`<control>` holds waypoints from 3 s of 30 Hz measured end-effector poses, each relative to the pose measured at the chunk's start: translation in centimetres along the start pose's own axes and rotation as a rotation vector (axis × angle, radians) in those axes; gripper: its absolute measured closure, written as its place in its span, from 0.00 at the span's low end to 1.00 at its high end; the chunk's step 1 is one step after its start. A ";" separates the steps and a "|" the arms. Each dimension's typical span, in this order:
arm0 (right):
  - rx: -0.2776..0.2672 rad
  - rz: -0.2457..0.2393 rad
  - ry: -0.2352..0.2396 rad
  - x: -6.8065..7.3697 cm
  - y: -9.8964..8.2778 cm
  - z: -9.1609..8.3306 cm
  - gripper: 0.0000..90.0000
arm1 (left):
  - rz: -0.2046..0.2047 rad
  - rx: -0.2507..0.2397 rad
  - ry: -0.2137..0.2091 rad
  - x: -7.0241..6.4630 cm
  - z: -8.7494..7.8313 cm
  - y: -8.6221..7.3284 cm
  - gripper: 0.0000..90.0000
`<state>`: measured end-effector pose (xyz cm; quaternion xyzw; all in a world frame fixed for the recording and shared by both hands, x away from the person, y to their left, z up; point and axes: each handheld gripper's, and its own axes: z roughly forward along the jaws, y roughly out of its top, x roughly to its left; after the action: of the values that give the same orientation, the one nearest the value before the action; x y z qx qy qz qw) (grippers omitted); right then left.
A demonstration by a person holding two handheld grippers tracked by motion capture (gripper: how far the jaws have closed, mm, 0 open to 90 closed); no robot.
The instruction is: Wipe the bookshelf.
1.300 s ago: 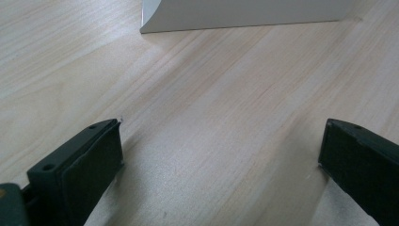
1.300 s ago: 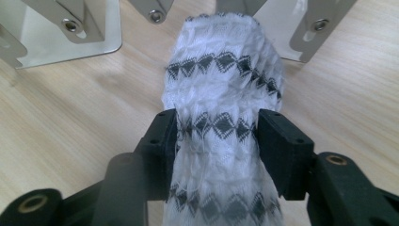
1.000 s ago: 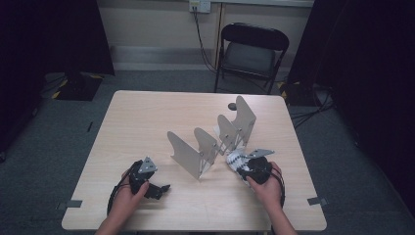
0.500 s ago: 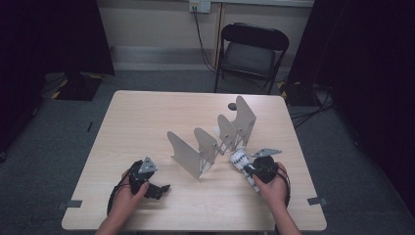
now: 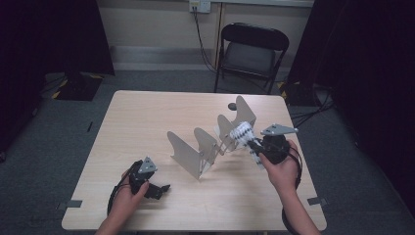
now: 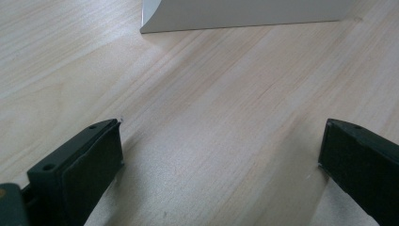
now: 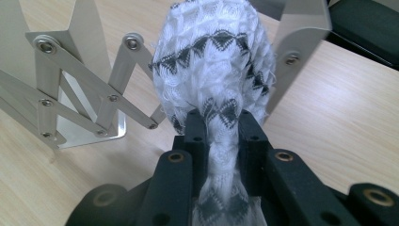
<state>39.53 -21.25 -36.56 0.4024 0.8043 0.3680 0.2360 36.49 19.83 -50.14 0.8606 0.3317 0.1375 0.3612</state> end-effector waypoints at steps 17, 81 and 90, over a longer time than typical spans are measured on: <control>0.058 -0.004 0.050 1.3 -1.9 4.1 0.87 | -0.005 -0.004 -0.001 0.0 0.0 0.0 0.00; 0.066 -0.003 -0.027 -0.7 -1.5 2.5 0.87 | -0.005 -0.004 0.000 0.0 0.0 0.0 0.00; 0.098 0.020 0.013 0.1 -3.1 5.6 0.88 | -0.005 -0.004 -0.001 0.0 0.0 0.0 0.00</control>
<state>41.74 -20.19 -42.47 0.4190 0.8188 0.3332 0.2072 36.47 19.79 -50.17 0.8592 0.3335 0.1369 0.3632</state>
